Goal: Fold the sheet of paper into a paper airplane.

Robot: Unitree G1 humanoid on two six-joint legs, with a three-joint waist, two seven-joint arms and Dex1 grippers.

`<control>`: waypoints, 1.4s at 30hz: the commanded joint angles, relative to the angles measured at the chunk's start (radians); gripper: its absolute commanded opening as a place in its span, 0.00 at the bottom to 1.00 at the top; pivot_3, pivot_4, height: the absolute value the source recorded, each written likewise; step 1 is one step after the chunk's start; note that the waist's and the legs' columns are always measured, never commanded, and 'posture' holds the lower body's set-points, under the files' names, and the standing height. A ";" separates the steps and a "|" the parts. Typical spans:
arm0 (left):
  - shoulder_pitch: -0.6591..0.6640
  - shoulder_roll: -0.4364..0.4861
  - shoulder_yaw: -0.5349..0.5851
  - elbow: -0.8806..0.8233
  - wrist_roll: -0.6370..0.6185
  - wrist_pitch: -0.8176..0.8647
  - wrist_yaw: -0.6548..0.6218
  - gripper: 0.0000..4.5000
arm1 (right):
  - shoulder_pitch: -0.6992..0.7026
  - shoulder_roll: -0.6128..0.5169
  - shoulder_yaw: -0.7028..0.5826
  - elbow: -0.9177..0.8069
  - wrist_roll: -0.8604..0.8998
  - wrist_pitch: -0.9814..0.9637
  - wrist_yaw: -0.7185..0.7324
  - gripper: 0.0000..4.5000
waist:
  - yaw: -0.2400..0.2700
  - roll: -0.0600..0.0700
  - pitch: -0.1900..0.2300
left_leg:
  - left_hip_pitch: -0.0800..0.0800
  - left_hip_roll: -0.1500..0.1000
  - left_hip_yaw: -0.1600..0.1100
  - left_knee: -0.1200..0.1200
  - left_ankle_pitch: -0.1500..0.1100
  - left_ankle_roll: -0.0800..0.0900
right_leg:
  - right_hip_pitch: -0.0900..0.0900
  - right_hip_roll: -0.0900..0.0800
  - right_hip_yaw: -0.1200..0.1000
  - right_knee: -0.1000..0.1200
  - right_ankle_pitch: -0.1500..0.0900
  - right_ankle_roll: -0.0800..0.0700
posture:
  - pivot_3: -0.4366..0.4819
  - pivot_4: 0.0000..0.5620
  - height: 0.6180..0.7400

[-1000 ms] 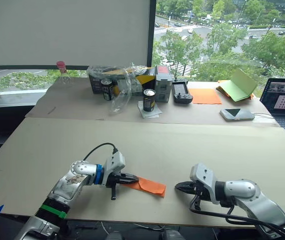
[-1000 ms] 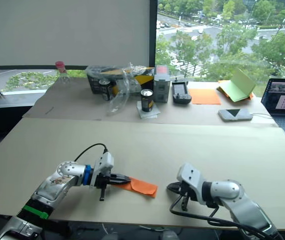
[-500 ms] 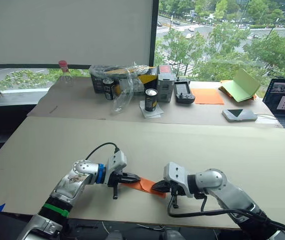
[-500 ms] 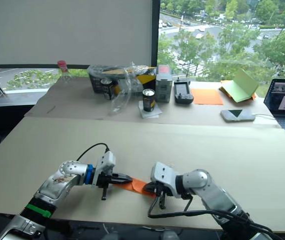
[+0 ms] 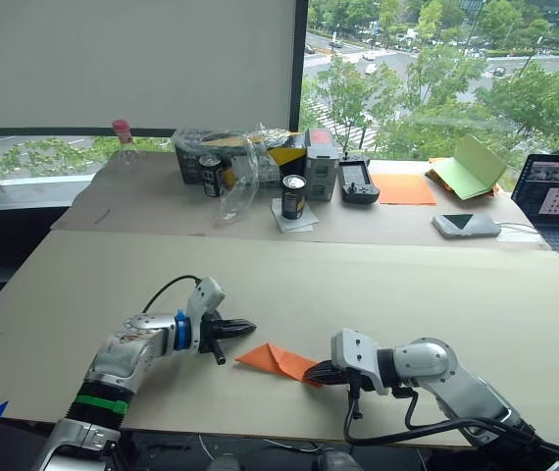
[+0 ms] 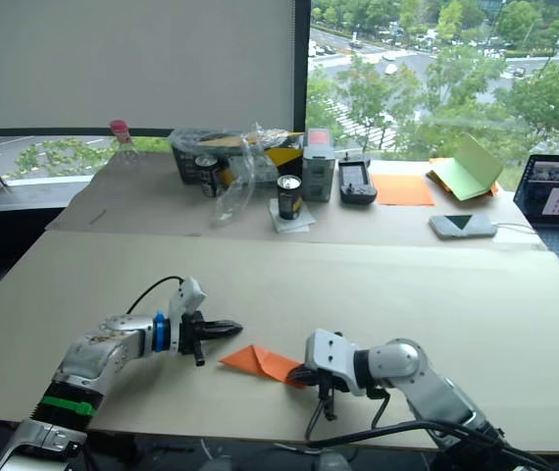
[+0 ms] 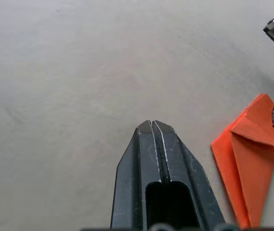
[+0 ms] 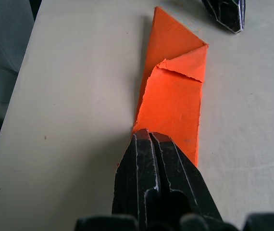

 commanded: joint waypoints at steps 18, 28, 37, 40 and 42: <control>0.117 -0.007 -0.103 -0.154 -0.024 -0.104 -0.083 0.00 | 0.020 -0.013 0.038 0.060 -0.085 0.093 -0.041 0.00 | -0.017 -0.001 0.000 | 0.001 0.000 0.000 -0.001 0.000 0.000 | 0.000 0.000 0.000 0.000 0.000 0.000 | 0.48 0.27 0.93; 0.183 0.032 -0.147 -0.077 0.082 -0.310 -0.117 0.00 | 0.009 -0.019 0.021 0.066 -0.083 0.090 -0.049 0.00 | -0.017 0.001 -0.003 | 0.002 0.000 0.000 -0.001 0.000 0.000 | 0.001 0.000 0.001 -0.001 0.000 -0.001 | 0.48 0.27 0.93; 0.193 0.020 0.092 -0.138 -0.213 -0.085 -0.087 0.00 | 0.018 -0.039 -0.083 -0.023 0.007 0.073 -0.021 0.00 | -0.019 0.001 -0.001 | 0.000 0.001 0.000 -0.001 0.000 0.000 | -0.001 0.000 0.001 0.000 0.000 0.000 | 0.48 0.27 0.93; 0.149 0.032 0.203 -0.180 -0.373 0.069 -0.066 0.00 | -0.010 -0.038 -0.147 -0.063 0.071 0.116 -0.014 0.00 | -0.018 -0.002 0.002 | -0.003 0.001 -0.001 -0.001 0.000 0.000 | -0.004 0.000 -0.001 0.001 0.000 0.000 | 0.48 0.27 0.93; 0.131 0.059 0.232 -0.199 -0.407 0.116 -0.066 0.00 | -0.032 -0.034 -0.200 -0.107 0.144 0.185 -0.008 0.00 | -0.017 -0.002 0.004 | -0.005 0.001 -0.002 0.000 0.000 0.000 | -0.005 0.000 -0.001 0.001 0.000 0.000 | 0.48 0.27 0.93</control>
